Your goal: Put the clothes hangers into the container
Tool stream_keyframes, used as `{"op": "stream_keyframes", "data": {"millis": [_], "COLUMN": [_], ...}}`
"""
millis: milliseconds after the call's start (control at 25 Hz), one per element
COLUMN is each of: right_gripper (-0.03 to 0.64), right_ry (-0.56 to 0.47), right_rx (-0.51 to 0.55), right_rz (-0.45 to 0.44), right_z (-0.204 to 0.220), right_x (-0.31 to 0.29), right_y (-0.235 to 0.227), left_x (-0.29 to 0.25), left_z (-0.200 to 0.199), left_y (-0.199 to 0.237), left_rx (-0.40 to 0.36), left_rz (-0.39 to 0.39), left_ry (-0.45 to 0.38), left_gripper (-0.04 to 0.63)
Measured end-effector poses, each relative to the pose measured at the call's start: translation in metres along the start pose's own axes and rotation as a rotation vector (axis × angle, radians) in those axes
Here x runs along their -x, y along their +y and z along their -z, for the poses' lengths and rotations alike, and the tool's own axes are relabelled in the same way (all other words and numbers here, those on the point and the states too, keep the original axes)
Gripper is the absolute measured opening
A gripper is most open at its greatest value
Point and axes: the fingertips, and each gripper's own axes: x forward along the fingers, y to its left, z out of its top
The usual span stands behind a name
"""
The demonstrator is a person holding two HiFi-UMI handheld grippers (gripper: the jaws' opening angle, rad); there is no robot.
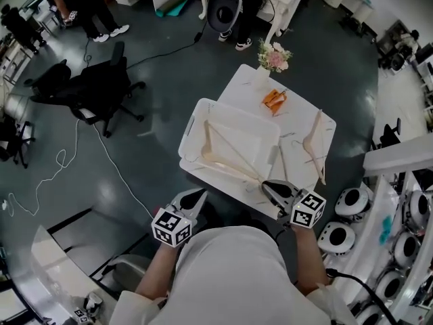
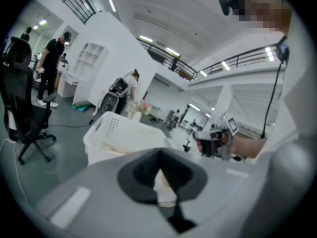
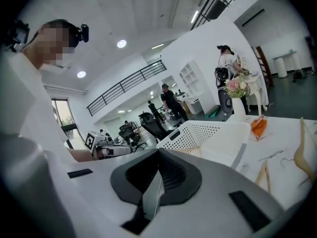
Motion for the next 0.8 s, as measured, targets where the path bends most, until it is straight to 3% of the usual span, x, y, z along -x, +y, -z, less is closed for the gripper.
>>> {"op": "stream_keyframes", "data": {"millis": [280,440,800], "right_gripper": [0.003,0.003,0.003], "right_ry": [-0.075,-0.070,-0.068], "right_rx": [-0.055,-0.038,-0.024], "right_rz": [0.048,0.057,0.123], "right_z": [0.011,0.017,0.029], "right_x": [0.015,0.019,0.037], "right_y": [0.002,0.004,0.004], "left_x": [-0.006,-0.008,-0.017], "left_z": [-0.010,-0.014,0.005], "left_y": [-0.020,-0.030,-0.034], "left_rx": [-0.047,-0.030,-0.050], "left_rz": [0.056,0.102,0.140], "left_ry": [-0.021,-0.038,0.032], "left_gripper": [0.002,0.002,0.003]}}
